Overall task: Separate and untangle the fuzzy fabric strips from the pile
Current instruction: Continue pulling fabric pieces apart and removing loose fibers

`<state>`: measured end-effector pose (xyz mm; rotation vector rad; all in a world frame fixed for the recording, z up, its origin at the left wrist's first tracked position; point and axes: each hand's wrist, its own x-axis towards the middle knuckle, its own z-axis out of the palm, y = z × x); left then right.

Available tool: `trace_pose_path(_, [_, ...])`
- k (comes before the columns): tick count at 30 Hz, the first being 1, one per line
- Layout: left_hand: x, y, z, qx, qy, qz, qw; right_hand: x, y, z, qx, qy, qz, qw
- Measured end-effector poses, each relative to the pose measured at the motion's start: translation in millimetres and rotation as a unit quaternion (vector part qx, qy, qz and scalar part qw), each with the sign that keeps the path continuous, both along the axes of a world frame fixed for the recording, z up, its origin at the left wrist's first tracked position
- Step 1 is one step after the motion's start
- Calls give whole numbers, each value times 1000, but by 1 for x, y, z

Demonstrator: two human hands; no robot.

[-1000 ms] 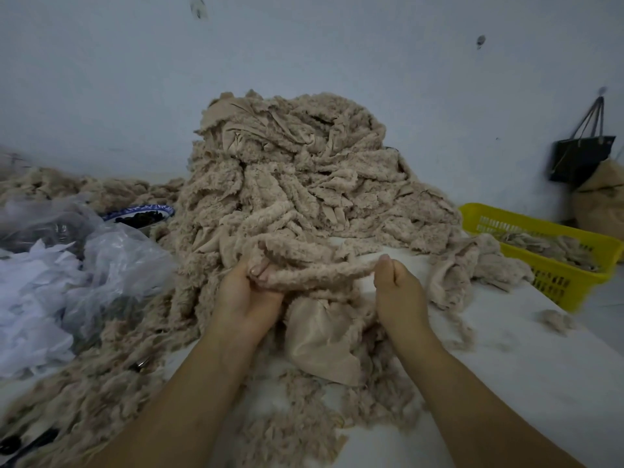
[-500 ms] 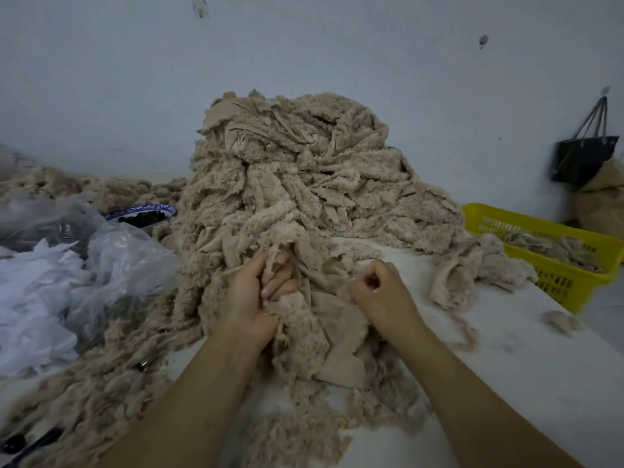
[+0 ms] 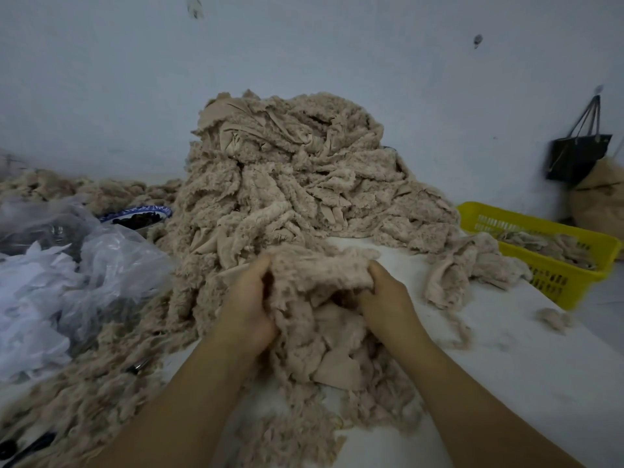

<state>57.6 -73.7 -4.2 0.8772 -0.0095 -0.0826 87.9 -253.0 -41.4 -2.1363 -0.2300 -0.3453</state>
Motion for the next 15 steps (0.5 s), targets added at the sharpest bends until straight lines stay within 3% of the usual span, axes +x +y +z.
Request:
trace_pose_path(5, [9, 26, 4, -184, -13, 4, 983, 8, -21, 5, 100, 23, -94, 990])
trace_pose_path(8, [9, 21, -1, -164, -3, -16, 986, -3, -11, 14, 148, 2, -25, 989])
trace_pose_path(12, [2, 3, -1, -96, -10, -56, 994, -21, 23, 9, 74, 36, 201, 976])
trace_pose_path(15, [1, 2, -1, -90, -15, -68, 994, -16, 30, -5, -34, 25, 180, 983])
